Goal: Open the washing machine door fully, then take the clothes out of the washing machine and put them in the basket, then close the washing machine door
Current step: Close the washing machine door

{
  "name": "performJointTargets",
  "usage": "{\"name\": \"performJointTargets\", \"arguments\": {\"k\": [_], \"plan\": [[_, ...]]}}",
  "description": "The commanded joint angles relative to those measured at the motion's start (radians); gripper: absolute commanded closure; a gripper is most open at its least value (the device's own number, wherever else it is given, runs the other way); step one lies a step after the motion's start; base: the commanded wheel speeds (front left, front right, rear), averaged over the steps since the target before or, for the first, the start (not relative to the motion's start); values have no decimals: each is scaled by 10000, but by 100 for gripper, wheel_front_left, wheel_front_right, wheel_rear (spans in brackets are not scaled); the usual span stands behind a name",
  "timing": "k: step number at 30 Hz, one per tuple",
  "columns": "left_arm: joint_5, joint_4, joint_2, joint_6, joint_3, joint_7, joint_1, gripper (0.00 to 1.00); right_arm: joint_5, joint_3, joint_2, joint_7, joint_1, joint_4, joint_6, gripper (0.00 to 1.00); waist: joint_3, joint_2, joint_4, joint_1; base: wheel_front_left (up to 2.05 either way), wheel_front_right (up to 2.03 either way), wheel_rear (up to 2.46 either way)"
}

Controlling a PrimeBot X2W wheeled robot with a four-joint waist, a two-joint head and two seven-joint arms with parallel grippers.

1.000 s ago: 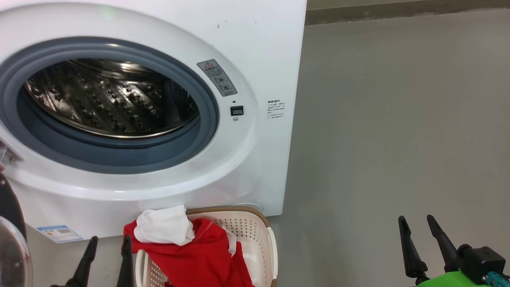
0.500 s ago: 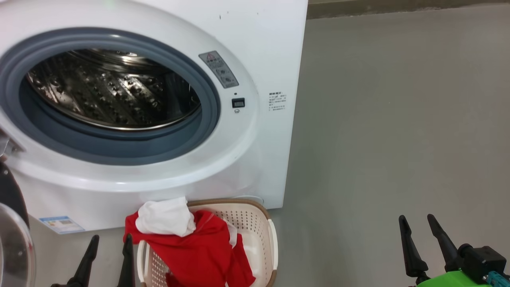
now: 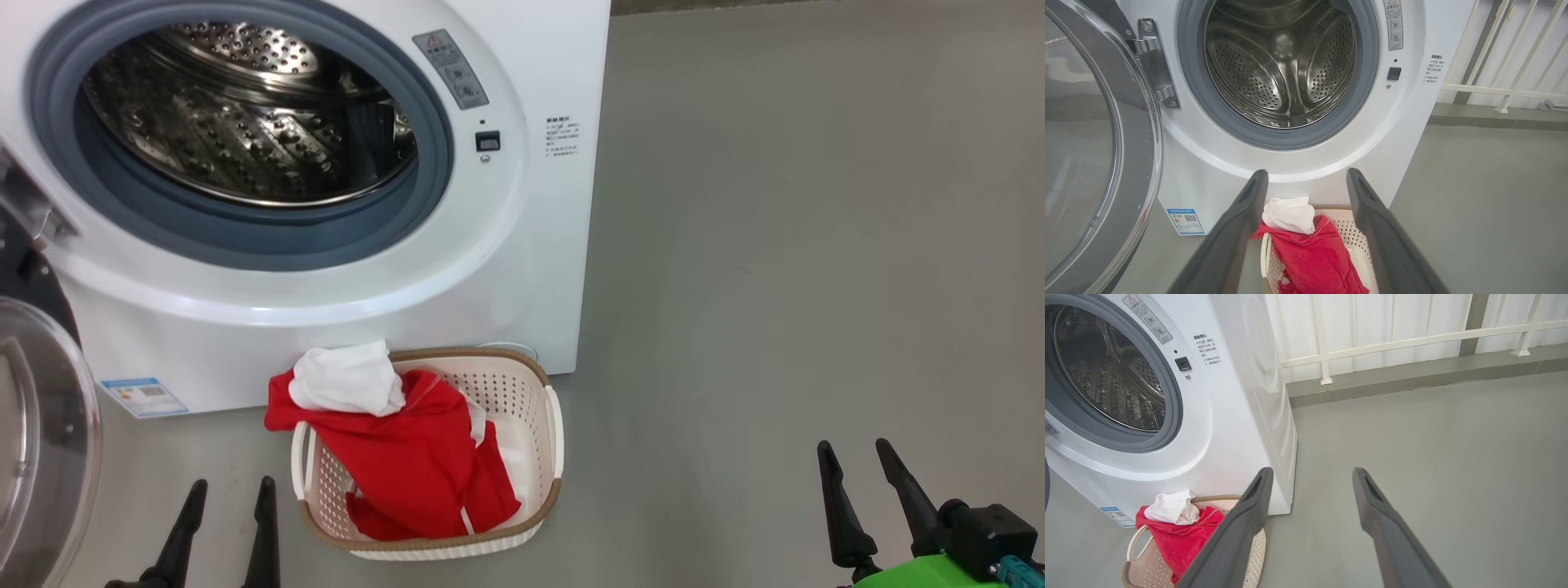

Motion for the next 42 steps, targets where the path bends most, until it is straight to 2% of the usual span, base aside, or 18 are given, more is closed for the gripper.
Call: {"name": "performJointTargets", "arguments": {"k": [1,17,22,30,42], "plan": [[-88,-305,105,-56,286,-63,-284,0,-70,252,-135,-65,-238,-251,48,0,-9,0,8,0,-83,83,0],[-154,-244,105,-56,252,-63,-229,0,-80,307,-135,-65,-202,-228,48,0,-97,0,40,0,-13,13,0],[-325,-42,105,18,279,-63,-338,0,-90,313,-135,-65,-184,-231,48,0,-83,0,337,0,0,0,0],[-719,155,104,372,125,-63,-267,0,-147,458,-181,-65,-157,-114,48,0,-201,0,1454,0,0,0,0],[-1332,126,104,1034,-468,-63,145,0,-96,711,-393,-65,-159,56,48,0,-405,0,3682,0,0,0,0]]}}
